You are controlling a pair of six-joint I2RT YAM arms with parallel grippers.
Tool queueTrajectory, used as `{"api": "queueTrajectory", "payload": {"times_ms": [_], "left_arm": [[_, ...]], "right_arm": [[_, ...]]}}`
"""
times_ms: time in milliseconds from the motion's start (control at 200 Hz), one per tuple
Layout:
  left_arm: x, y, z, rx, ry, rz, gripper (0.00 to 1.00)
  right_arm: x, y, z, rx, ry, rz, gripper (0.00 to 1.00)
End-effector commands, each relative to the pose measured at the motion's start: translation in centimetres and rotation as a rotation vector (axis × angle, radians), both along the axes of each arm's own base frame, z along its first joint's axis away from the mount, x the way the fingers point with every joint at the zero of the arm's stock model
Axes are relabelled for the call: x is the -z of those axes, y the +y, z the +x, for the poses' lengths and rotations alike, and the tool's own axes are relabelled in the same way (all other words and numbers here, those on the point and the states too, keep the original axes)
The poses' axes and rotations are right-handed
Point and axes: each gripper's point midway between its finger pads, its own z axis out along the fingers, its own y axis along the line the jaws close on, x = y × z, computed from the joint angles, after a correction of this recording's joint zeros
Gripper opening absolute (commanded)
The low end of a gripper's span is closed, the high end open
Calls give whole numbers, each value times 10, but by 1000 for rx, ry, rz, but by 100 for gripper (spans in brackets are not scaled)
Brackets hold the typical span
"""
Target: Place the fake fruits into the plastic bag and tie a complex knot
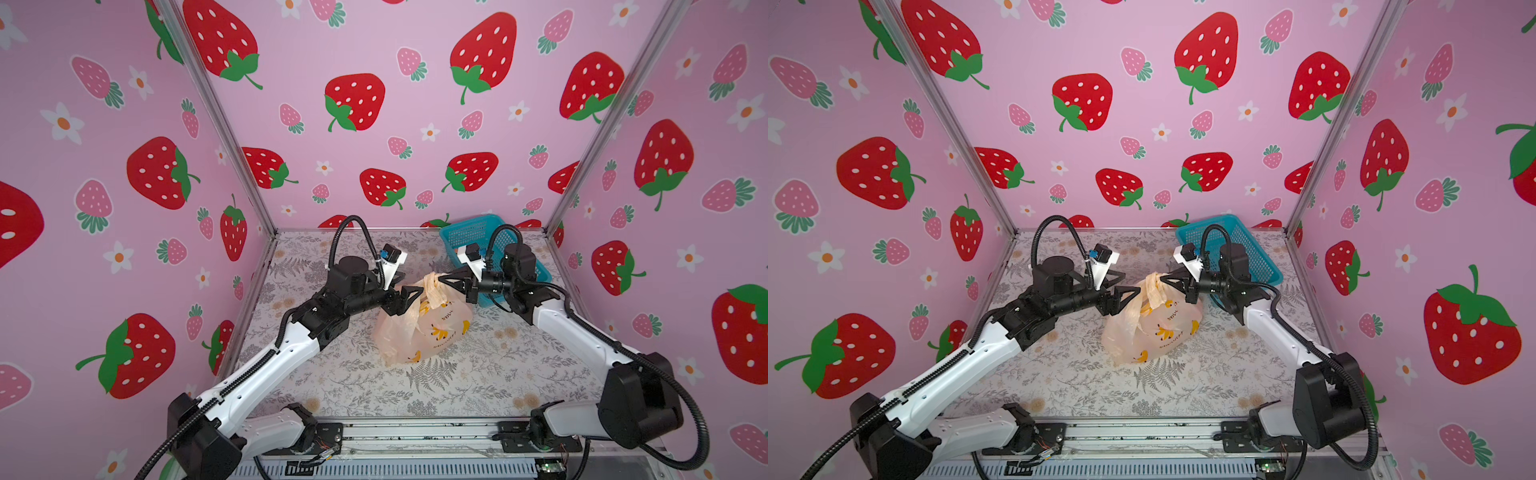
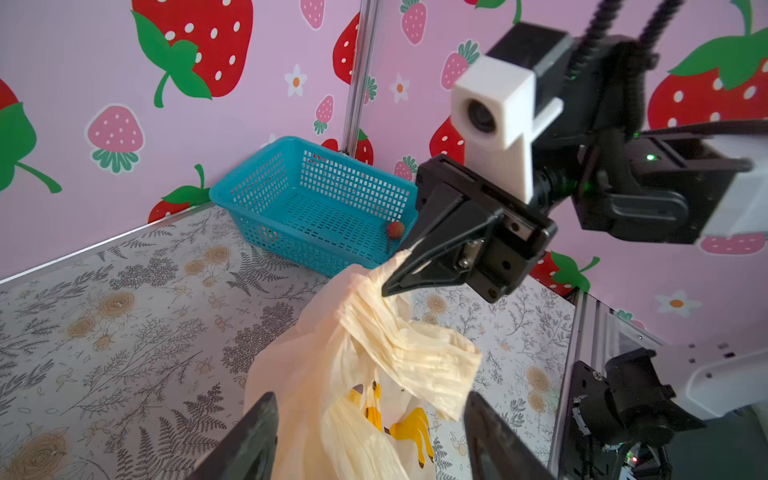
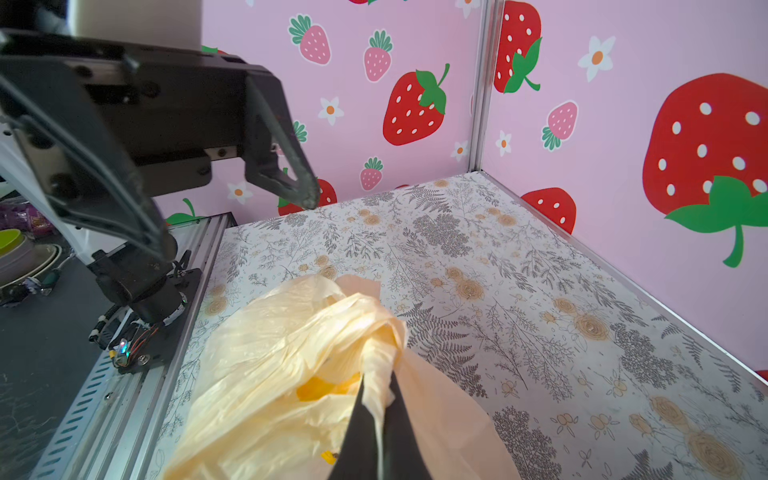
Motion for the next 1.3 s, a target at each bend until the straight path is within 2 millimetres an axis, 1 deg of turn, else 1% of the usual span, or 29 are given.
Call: {"api": "queueTrajectory", "payload": {"times_ms": [0,115,245,335,430,595,765,966,1131,1296], "left_arm": [[11,-10,3,56,50,71,74],[19,-25,4,133,77,87,77],[28,-37,3,216,83,104,78],[35,-40,12,215,78,134,77],[42,-43,21,210,75,165,74],[44,-49,26,238,82,158,61],[45,-45,31,241,95,146,44],[37,-42,32,257,87,116,34],[37,-41,34,261,64,132,18],[38,-41,36,273,30,148,7]], "right_arm": [[-14,-1,-10,-42,-68,33,0],[-13,0,-11,-49,-58,41,0],[-15,1,-12,-53,-53,50,0],[-17,2,-14,-61,-49,57,0],[-18,3,-14,-64,-46,61,0],[-18,3,-14,-57,-42,60,0],[-18,2,-14,-51,-43,58,0],[-16,2,-12,-43,-40,51,0],[-19,2,-14,-48,-40,57,0],[-22,4,-16,-51,-26,71,0]]}}
